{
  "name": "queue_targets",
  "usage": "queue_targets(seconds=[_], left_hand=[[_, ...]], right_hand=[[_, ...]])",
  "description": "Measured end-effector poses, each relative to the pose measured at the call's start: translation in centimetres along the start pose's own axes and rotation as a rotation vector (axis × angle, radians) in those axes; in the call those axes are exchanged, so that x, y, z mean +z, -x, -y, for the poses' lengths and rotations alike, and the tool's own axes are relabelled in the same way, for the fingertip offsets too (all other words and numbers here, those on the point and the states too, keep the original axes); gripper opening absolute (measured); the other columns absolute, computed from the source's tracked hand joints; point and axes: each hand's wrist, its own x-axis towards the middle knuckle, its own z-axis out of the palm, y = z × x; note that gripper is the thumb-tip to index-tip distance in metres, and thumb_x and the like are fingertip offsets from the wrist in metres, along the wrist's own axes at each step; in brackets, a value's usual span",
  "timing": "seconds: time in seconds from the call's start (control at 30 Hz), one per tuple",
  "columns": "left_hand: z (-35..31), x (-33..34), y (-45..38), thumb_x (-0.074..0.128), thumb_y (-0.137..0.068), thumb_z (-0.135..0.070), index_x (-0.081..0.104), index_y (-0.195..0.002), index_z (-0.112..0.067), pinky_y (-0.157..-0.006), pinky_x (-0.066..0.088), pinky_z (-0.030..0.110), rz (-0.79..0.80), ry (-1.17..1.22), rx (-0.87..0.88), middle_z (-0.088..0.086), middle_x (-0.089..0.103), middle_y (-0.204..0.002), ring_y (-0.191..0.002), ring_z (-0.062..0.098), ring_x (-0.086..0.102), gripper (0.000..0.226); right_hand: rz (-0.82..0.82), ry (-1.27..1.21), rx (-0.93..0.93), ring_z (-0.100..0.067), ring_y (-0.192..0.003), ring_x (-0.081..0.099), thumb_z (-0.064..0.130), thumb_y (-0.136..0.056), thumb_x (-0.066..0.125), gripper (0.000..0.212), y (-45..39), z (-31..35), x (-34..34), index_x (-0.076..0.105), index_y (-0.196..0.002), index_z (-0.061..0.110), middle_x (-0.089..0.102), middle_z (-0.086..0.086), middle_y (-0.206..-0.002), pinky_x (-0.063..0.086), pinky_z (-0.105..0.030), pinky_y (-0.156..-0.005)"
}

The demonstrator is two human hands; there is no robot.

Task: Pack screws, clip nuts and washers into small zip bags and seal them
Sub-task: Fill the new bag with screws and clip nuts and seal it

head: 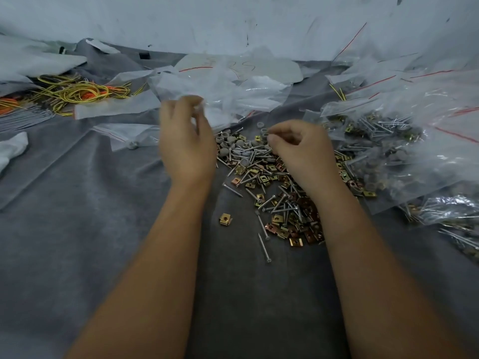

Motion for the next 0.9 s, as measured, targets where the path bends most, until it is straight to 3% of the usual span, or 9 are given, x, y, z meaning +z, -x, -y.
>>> queue_targets(seconds=[0.1,0.13,0.2,0.27,0.33,0.47,0.57,0.73,0.9], left_hand=[[0.1,-0.8,-0.3,0.050,-0.092,-0.006,0.065,-0.112,-0.009,-0.064,0.034,0.019,-0.125,-0.062,0.007,0.016,0.053,-0.109,-0.080,-0.001,0.037,0.025],[0.0,-0.7,-0.3,0.049,-0.089,-0.003,0.062,-0.116,-0.014,-0.063,0.039,0.025,-0.049,-0.099,-0.007,0.014,0.051,-0.112,-0.079,0.001,0.039,0.032],[-0.1,-0.2,-0.1,0.049,-0.088,-0.005,0.057,-0.116,-0.023,-0.067,0.045,0.034,0.269,-0.248,-0.038,0.008,0.053,-0.112,-0.085,0.017,0.053,0.034],[-0.1,0.6,0.4,0.053,-0.091,-0.019,0.061,-0.105,-0.028,-0.068,0.042,0.033,0.558,-0.389,-0.030,-0.002,0.058,-0.100,-0.092,0.025,0.059,0.019],[0.1,0.9,0.7,0.056,-0.089,-0.031,0.066,-0.095,-0.030,-0.066,0.039,0.029,0.662,-0.406,-0.048,-0.008,0.062,-0.090,-0.091,0.021,0.061,0.011],[0.3,1.1,0.9,0.053,-0.089,-0.041,0.072,-0.089,-0.028,-0.056,0.038,0.026,0.620,-0.360,-0.028,-0.005,0.068,-0.081,-0.077,0.019,0.062,0.023],[0.4,1.1,0.9,0.053,-0.092,-0.038,0.072,-0.086,-0.026,-0.050,0.034,0.023,0.630,-0.332,-0.045,-0.005,0.063,-0.068,-0.067,0.017,0.059,0.024],[0.7,1.1,0.7,0.060,-0.092,-0.029,0.071,-0.086,-0.021,-0.060,0.048,0.031,0.666,-0.200,-0.061,0.000,0.066,-0.073,-0.066,0.019,0.061,0.015],[0.5,1.0,1.1,0.056,-0.093,-0.027,0.073,-0.084,-0.016,-0.052,0.040,0.025,0.642,-0.166,-0.052,0.003,0.065,-0.066,-0.060,0.020,0.060,0.022]], right_hand=[[0.200,0.453,-0.028,-0.007,-0.085,0.061,0.030,-0.087,0.067,0.015,-0.1,-0.4,-0.1,0.073,-0.100,0.026,0.068,0.010,-0.092,0.053,-0.032,-0.080],[0.289,0.561,-0.034,-0.011,-0.090,0.061,0.034,-0.085,0.069,0.020,0.0,-0.3,-0.2,0.073,-0.103,0.027,0.067,0.010,-0.095,0.053,-0.035,-0.084],[0.392,0.615,-0.025,-0.015,-0.098,0.059,0.037,-0.081,0.074,0.026,0.0,-0.2,-0.3,0.072,-0.106,0.029,0.066,0.008,-0.101,0.051,-0.037,-0.089],[0.381,0.592,-0.042,-0.016,-0.098,0.060,0.033,-0.082,0.074,0.020,0.0,-0.2,-0.3,0.074,-0.102,0.031,0.068,0.008,-0.103,0.048,-0.032,-0.086],[0.331,0.596,-0.084,-0.015,-0.095,0.060,0.027,-0.085,0.071,0.015,0.0,-0.4,-0.1,0.075,-0.098,0.032,0.069,0.007,-0.101,0.044,-0.028,-0.080],[0.210,0.560,-0.153,-0.017,-0.093,0.055,0.021,-0.087,0.065,0.010,0.0,-0.5,0.1,0.074,-0.088,0.026,0.062,0.002,-0.100,0.045,-0.031,-0.079],[0.249,0.650,-0.167,-0.018,-0.094,0.054,0.029,-0.084,0.068,0.006,0.1,-0.5,0.1,0.073,-0.085,0.026,0.058,0.002,-0.099,0.041,-0.030,-0.076],[0.241,0.689,-0.197,-0.021,-0.096,0.056,0.025,-0.085,0.065,0.012,0.2,-0.5,0.2,0.076,-0.090,0.028,0.060,0.001,-0.102,0.043,-0.031,-0.076],[0.219,0.672,-0.174,-0.019,-0.095,0.054,0.028,-0.084,0.063,0.007,0.2,-0.3,0.3,0.070,-0.084,0.027,0.058,0.002,-0.100,0.037,-0.029,-0.074]])
